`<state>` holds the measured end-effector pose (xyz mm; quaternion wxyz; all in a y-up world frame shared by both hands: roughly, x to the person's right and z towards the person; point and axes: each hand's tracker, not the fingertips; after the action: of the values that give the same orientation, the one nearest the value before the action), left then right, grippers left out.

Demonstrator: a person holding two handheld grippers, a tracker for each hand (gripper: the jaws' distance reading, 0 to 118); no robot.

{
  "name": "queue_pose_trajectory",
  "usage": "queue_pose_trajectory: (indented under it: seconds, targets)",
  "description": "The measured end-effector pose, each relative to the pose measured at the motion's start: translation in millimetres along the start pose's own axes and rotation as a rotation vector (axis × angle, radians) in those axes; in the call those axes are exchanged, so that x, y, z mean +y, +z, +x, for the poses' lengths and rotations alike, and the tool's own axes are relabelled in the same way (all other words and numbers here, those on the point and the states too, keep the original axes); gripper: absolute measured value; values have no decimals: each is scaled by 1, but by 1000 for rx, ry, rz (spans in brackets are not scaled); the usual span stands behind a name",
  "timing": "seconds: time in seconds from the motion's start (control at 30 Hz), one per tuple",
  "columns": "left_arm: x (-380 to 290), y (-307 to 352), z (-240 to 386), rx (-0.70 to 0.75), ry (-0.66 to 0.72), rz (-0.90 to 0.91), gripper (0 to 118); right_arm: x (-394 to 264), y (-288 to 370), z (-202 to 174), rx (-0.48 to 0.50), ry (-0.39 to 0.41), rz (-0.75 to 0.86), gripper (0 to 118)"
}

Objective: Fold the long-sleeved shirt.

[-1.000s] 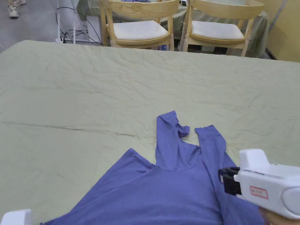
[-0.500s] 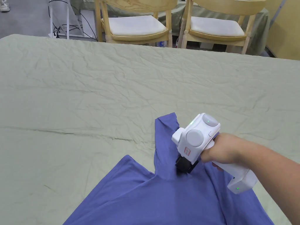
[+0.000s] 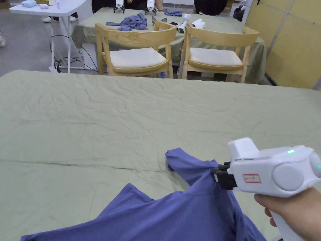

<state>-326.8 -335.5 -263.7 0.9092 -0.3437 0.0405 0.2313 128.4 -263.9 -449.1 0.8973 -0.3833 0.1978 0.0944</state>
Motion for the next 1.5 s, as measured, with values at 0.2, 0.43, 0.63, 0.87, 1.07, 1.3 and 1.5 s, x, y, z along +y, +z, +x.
queue_pose_trajectory:
  seconds: [0.2, 0.43, 0.63, 0.87, 1.07, 1.3, 1.5]
  targets:
    - [30, 63, 46, -117, 62, 217, 2, -28, 151, 1, -23, -206, 371, 9]
    - [109, 118, 107, -212, 27, 469, 2, 2, 237, 11, -110, -241, 615, 9]
    - [198, 139, 154, -269, -21, 584, 2, 84, 272, 22, -175, -188, 731, 9]
    - [301, 148, 176, -307, -21, 643, 2, 199, 291, 50, -267, -147, 757, 9]
    - [379, 141, 193, -343, -55, 664, 2, 294, 292, 73, -314, -125, 738, 9]
    - [465, 129, 218, -346, -51, 690, 2, 377, 295, 88, -349, -139, 781, 9]
    - [530, 119, 242, -285, -111, 738, 2, 443, 299, 93, -395, -132, 828, 9]
